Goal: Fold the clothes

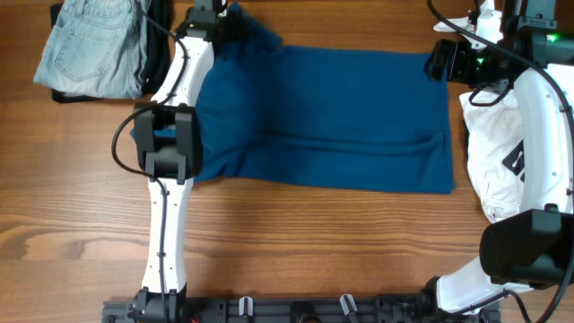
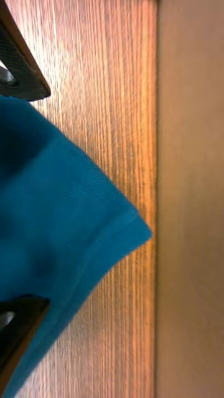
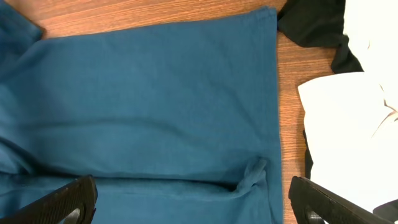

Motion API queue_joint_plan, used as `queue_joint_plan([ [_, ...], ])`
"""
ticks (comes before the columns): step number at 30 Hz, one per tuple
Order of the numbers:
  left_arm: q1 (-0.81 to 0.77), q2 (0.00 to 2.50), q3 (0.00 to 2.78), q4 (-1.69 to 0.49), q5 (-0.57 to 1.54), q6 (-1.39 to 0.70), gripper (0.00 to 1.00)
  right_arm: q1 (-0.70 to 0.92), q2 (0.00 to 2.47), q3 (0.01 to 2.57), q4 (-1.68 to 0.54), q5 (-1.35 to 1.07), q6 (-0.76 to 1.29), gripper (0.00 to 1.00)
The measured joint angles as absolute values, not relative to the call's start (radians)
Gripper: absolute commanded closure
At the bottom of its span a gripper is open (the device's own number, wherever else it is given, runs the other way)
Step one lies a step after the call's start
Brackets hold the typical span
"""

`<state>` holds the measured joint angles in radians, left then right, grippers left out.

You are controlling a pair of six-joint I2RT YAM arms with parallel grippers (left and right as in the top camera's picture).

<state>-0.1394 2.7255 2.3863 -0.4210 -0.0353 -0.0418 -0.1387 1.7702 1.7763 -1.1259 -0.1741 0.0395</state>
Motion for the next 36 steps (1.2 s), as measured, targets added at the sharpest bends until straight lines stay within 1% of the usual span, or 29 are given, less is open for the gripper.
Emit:
queue_joint_plan([
  [2,-0.139,2.749,2.386,-0.405,-0.035,-0.038,0.02,-0.139,1.770,1.776,-1.120,-0.175,0.039,0.00],
  [4,-0.139,2.758,2.388,-0.383,-0.039,-0.034,0.05,-0.139,1.770,1.776,-1.119,-0.175,0.039,0.01],
  [5,-0.139,2.759,2.388,-0.377,-0.039,-0.034,0.10,-0.139,1.770,1.776,-1.118,-0.175,0.039,0.00],
  [7,-0.139,2.761,2.388,-0.369,-0.038,-0.036,0.23,-0.139,1.770,1.776,-1.118,-0.175,0.039,0.01],
  [8,-0.139,2.764,2.388,-0.361,-0.039,-0.033,0.33,-0.139,1.770,1.776,-1.119,-0.175,0.040,0.01],
  [10,-0.138,2.765,2.389,-0.357,-0.039,-0.028,0.62,-0.139,1.770,1.776,-1.119,-0.175,0.041,0.01],
  [11,-0.138,2.765,2.389,-0.358,-0.039,-0.031,0.67,-0.139,1.770,1.776,-1.118,-0.175,0.041,0.00],
  [12,-0.138,2.765,2.389,-0.361,-0.039,-0.030,0.76,-0.139,1.770,1.776,-1.118,-0.174,0.044,0.01],
  [14,-0.138,2.765,2.389,-0.369,-0.039,-0.026,0.86,-0.139,1.770,1.776,-1.119,-0.175,0.044,0.01],
  [15,-0.138,2.765,2.389,-0.371,-0.040,-0.030,0.96,-0.139,1.770,1.776,-1.118,-0.175,0.044,0.01],
  [22,-0.141,2.757,2.397,-0.418,-0.059,-0.031,0.96,-0.139,1.770,1.776,-1.118,-0.174,0.044,0.01],
  [26,-0.143,2.713,2.393,-0.510,-0.063,-0.031,0.96,-0.139,1.770,1.776,-1.118,-0.174,0.044,0.01],
  [32,-0.143,2.521,2.392,-0.633,-0.067,-0.031,0.96,-0.139,1.770,1.776,-1.119,-0.175,0.044,0.01],
  [36,-0.144,2.374,2.397,-0.806,-0.070,-0.031,0.96,-0.139,1.770,1.776,-1.120,-0.175,0.044,0.01],
])
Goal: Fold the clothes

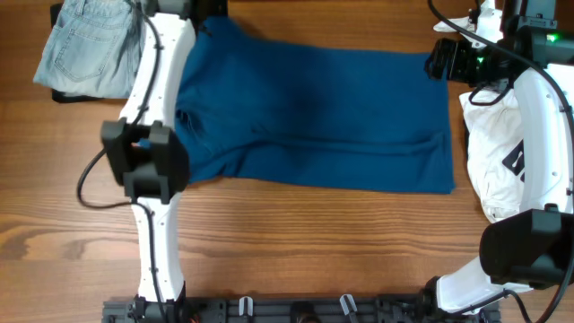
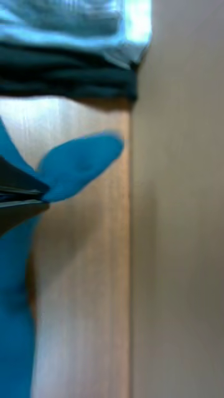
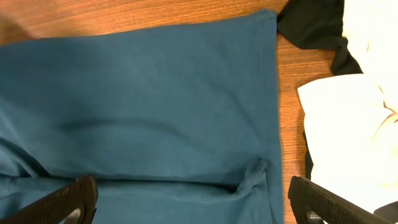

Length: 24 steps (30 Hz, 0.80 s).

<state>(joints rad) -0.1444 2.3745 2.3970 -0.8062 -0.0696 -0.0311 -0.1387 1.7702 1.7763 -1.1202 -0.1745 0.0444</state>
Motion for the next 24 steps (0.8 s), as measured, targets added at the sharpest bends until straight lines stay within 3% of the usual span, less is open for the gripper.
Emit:
queue_joint_plan([
  [9,-0.149,2.349,2.371,-1.310,-0.034,-0.031,0.96,-0.139,1.770,1.776,-1.122,-0.176,0.044,0.01],
  [16,-0.150,2.351,2.262,-1.538,-0.009,-0.036,0.96,-0.139,1.770,1.776,-1.123,-0.184,0.047,0.01],
  [18,-0.150,2.351,2.212,-1.562,-0.005,-0.042,0.83,-0.139,1.770,1.776,-1.127,-0.184,0.047,0.01],
  [19,-0.150,2.352,2.185,-1.568,-0.004,-0.043,0.68,-0.139,1.770,1.776,-1.128,-0.184,0.047,0.01],
  [20,-0.150,2.353,2.156,-1.572,-0.001,-0.052,0.44,-0.139,1.770,1.776,-1.129,-0.187,0.047,0.01],
  [21,-0.150,2.354,2.130,-1.576,-0.001,-0.053,0.37,-0.139,1.770,1.776,-1.129,-0.187,0.047,0.01],
  [24,-0.150,2.358,2.110,-1.571,-0.001,-0.060,0.32,-0.139,1.770,1.776,-1.129,-0.188,0.047,0.01],
])
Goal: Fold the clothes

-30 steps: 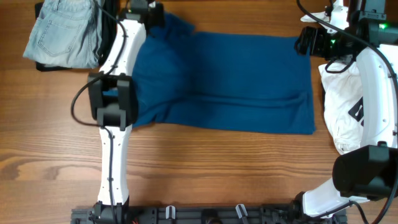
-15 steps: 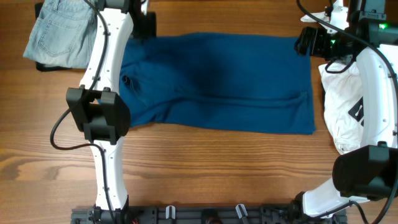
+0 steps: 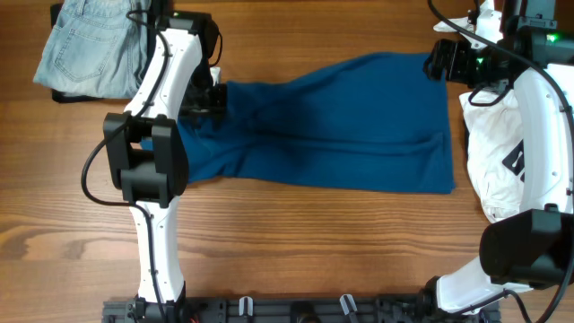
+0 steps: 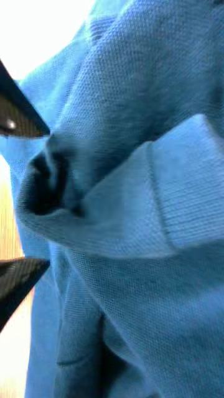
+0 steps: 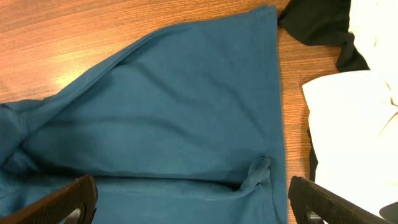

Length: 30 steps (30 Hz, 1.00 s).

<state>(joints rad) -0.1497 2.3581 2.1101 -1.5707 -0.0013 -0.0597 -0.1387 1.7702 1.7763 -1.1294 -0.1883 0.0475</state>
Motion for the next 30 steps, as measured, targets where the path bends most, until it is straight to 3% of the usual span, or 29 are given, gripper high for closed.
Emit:
queue_joint_plan([
  [6,-0.150,2.358,2.155,-1.448,-0.001,-0.058,0.10,-0.139,1.770,1.776,-1.129,-0.191,0.047,0.01],
  [11,-0.150,2.358,2.178,-1.393,0.002,-0.062,0.11,-0.139,1.770,1.776,-1.129,-0.191,0.047,0.01],
  [16,-0.150,2.358,2.178,-1.454,0.010,-0.059,0.27,-0.139,1.770,1.776,-1.129,-0.191,0.047,0.01],
  [19,-0.150,2.359,2.178,-1.447,0.023,-0.058,0.24,-0.139,1.770,1.776,-1.129,-0.191,0.047,0.01],
  [23,-0.151,2.398,2.178,-1.446,0.033,-0.052,0.35,-0.139,1.770,1.776,-1.129,-0.191,0.047,0.01],
  [30,-0.151,2.458,2.178,-1.327,0.037,-0.051,0.82,-0.139,1.770,1.776,-1.129,-0.191,0.047,0.01],
])
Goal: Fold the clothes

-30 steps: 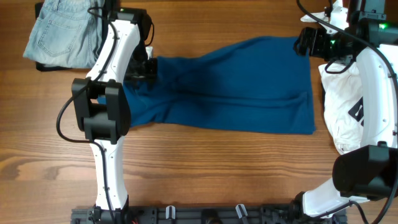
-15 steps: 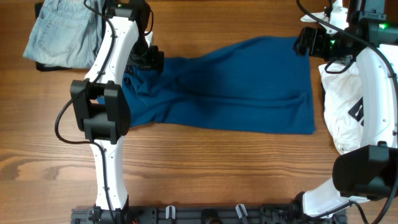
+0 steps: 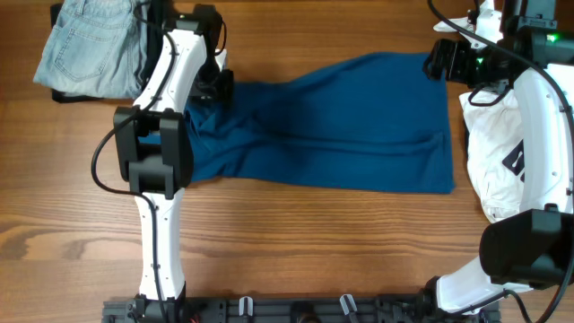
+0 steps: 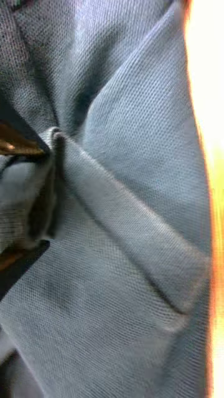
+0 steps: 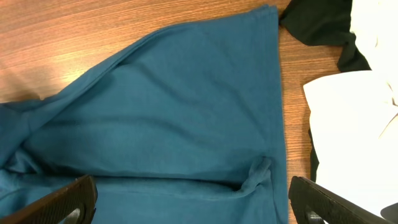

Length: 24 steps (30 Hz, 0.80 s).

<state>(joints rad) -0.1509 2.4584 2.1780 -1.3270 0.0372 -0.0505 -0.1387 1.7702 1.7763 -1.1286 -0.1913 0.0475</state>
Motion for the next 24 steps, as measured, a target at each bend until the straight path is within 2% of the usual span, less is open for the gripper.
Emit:
queue_joint_plan([
  [2,-0.151,2.458,2.178,-1.307,0.040,-0.060,0.96,-0.139,1.770,1.776,-1.124,-0.191,0.047,0.02],
  [9,-0.151,2.457,2.223,-1.226,0.041,-0.061,0.96,-0.139,1.770,1.776,-1.065,-0.191,0.065,0.17],
  [13,-0.151,2.436,2.355,-1.220,0.044,-0.061,0.96,-0.139,1.770,1.776,-0.999,-0.191,0.066,0.19],
  [17,-0.151,2.312,2.449,-1.175,0.044,-0.061,0.96,-0.139,1.804,1.776,-0.918,-0.190,0.065,0.18],
  [24,-0.151,2.173,2.479,-1.052,0.044,-0.062,0.96,-0.139,2.012,1.776,-0.839,-0.188,0.061,0.12],
])
